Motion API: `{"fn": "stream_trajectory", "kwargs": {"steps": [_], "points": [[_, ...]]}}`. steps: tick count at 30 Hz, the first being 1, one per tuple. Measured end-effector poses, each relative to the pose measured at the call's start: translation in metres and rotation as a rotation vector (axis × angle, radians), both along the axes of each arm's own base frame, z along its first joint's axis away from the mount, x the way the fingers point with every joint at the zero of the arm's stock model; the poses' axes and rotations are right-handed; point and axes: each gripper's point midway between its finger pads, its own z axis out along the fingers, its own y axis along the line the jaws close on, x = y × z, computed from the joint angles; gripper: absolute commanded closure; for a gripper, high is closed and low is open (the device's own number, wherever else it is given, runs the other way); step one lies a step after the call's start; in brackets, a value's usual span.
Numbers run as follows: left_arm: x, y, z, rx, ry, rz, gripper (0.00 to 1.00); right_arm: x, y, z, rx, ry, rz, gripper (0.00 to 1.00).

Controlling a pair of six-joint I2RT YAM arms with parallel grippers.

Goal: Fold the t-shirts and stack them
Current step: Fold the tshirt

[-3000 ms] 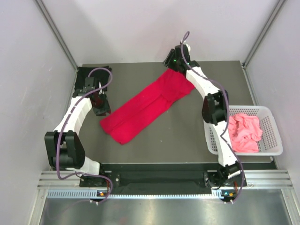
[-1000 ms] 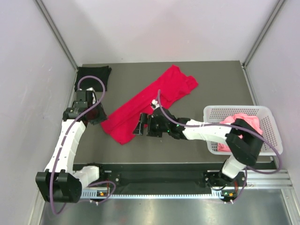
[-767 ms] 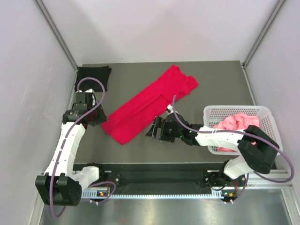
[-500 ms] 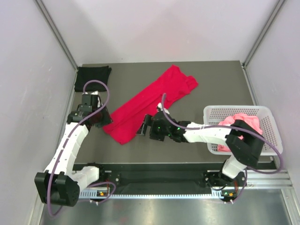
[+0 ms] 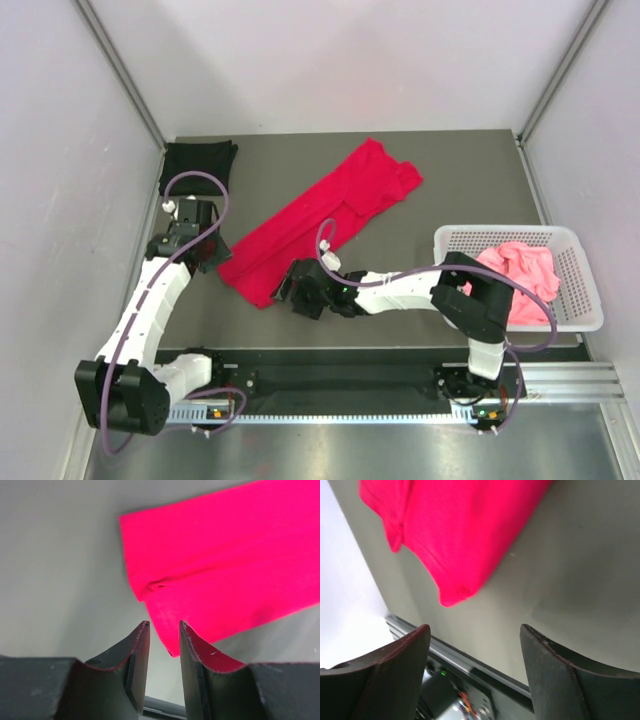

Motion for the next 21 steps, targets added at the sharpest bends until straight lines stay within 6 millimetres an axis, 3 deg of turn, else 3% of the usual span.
{"fn": "stream_trajectory", "kwargs": {"steps": [7, 15, 21], "points": [[-0.006, 0.009, 0.0, 0.055, 0.008, 0.075, 0.65, 0.012, 0.019, 0.008, 0.035, -0.003, -0.077, 0.4], [-0.005, 0.013, 0.01, 0.113, -0.011, 0.1, 0.64, 0.008, 0.03, -0.014, 0.017, 0.082, -0.155, 0.5], [-0.005, 0.012, 0.011, 0.139, -0.018, 0.095, 0.64, 0.005, 0.04, -0.021, 0.031, 0.136, -0.205, 0.51]]}}
